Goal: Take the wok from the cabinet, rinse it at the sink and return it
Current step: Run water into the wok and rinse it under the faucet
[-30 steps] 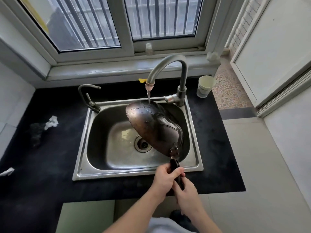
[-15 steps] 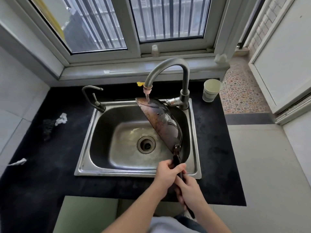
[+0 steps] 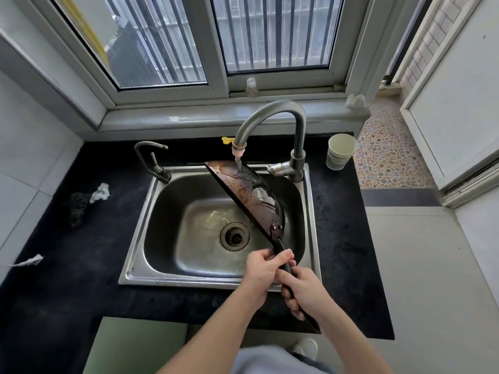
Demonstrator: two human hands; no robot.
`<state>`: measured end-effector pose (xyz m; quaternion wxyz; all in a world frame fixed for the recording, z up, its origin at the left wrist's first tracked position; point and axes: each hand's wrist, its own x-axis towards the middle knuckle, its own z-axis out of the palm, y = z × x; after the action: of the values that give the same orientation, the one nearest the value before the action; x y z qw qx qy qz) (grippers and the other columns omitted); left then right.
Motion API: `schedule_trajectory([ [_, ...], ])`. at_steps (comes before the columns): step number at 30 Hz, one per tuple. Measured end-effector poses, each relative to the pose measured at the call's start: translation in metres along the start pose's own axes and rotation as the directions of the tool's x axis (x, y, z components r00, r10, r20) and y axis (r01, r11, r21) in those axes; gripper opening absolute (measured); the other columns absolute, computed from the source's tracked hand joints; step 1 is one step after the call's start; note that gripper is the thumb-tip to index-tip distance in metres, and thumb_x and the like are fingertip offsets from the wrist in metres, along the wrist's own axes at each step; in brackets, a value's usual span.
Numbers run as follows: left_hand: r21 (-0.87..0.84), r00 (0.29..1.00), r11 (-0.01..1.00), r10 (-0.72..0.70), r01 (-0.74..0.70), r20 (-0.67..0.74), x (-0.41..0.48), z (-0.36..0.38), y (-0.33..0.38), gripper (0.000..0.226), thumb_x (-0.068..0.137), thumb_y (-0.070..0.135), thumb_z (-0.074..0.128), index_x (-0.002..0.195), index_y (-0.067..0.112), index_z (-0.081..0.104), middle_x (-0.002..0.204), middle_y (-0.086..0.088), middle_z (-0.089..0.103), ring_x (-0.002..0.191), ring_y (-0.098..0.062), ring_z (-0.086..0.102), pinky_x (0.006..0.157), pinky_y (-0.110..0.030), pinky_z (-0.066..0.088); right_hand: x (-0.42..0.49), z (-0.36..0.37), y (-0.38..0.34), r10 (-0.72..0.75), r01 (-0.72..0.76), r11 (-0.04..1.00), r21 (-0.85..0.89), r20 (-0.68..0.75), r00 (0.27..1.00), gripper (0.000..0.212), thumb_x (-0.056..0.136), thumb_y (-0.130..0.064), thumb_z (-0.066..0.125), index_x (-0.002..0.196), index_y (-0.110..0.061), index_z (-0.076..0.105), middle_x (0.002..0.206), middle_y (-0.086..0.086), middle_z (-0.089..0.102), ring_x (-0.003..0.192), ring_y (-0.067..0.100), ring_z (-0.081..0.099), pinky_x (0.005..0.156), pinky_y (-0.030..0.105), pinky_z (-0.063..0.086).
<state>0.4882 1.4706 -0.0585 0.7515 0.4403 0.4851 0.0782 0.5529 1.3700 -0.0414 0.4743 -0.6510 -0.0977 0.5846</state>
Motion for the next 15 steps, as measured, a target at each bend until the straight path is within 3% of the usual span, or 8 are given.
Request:
schedule_trajectory([
  [9, -0.074, 0.997, 0.996, -0.048, 0.053, 0.064, -0.004, -0.009, -0.012, 0.021, 0.088, 0.009, 0.070, 0.102, -0.007, 0.070, 0.081, -0.012, 0.073, 0.079, -0.021, 0.072, 0.070, -0.031, 0.059, -0.009, 0.008, 0.012, -0.062, 0.052, 0.985, -0.167, -0.057, 0.996, 0.025, 0.100, -0.029, 0.055, 0.089, -0.006, 0.058, 0.054, 0.002, 0.050, 0.035, 0.011, 0.044, 0.032, 0.025, 0.037],
  [15, -0.073, 0.986, 0.992, -0.088, 0.099, 0.141, -0.004, -0.002, -0.020, 0.023, 0.088, 0.007, 0.069, 0.104, -0.010, 0.069, 0.084, -0.015, 0.072, 0.082, -0.024, 0.071, 0.074, -0.032, 0.059, -0.017, 0.005, 0.023, -0.037, 0.014, 0.988, -0.153, -0.150, 0.988, 0.025, 0.100, -0.030, 0.055, 0.094, -0.006, 0.059, 0.057, 0.005, 0.051, 0.035, 0.012, 0.044, 0.033, 0.026, 0.037],
])
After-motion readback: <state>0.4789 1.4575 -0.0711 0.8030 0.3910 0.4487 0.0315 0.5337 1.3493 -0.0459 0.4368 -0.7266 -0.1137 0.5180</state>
